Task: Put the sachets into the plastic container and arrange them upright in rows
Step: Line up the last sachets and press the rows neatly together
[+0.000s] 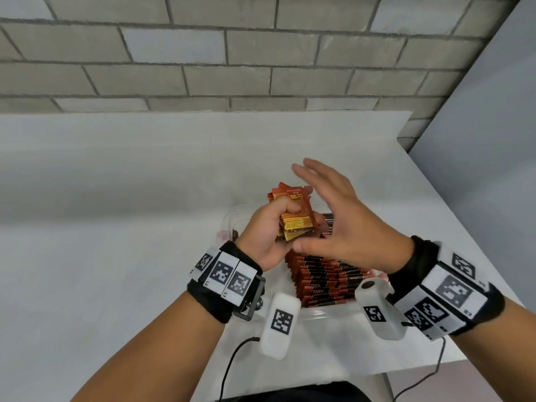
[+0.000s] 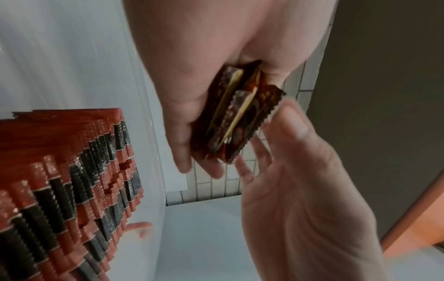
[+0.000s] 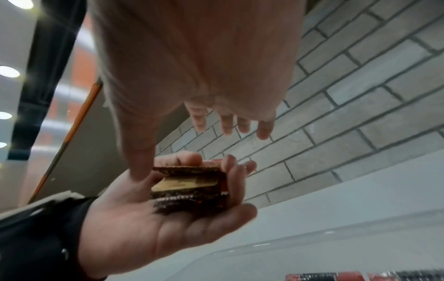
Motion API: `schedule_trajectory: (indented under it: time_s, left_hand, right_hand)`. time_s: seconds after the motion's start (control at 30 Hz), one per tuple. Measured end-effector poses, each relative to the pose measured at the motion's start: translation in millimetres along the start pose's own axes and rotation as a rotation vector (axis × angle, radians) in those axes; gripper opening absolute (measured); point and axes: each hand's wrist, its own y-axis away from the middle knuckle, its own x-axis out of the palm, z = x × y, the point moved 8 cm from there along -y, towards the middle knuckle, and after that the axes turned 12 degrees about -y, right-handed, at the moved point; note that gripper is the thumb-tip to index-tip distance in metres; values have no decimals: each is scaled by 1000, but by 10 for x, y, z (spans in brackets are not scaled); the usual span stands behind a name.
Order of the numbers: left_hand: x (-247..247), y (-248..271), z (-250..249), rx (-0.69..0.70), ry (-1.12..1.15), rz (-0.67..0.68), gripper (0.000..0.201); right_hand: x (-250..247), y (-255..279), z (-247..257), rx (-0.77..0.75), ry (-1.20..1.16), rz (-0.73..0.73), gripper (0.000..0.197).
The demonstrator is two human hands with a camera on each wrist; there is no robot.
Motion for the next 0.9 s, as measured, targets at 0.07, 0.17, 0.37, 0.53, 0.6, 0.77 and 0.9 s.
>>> schedule_trajectory:
  time_s: [0.07,0.17,0.37,0.53,0.6,0.77,0.9]
  left_hand:
    - [26,19,-15,4,-5,4,25]
    - [45,50,-32,14,-32,19,21]
    - [27,53,-19,36,-40,36,6]
    - [40,60,-38,67,-63,65,9]
    - [39,56,-47,85,-79,57,8]
    - [6,21,-50,107,-53,38,16]
    - [-23,19,-10,45,11,20,11]
  right_hand:
    - [123,-24,15,-31,123,96,110]
    - [135,-104,-33,8,116,79,106]
    - [191,-169,-58,5,131,123,99]
    - [197,-186,-67,-8,171,114,96]
    - [216,-174,-72,-8,170,129,96]
    - [196,-179,-78,19,193,101,95]
    - [155,-190,-112,50,233,52,94]
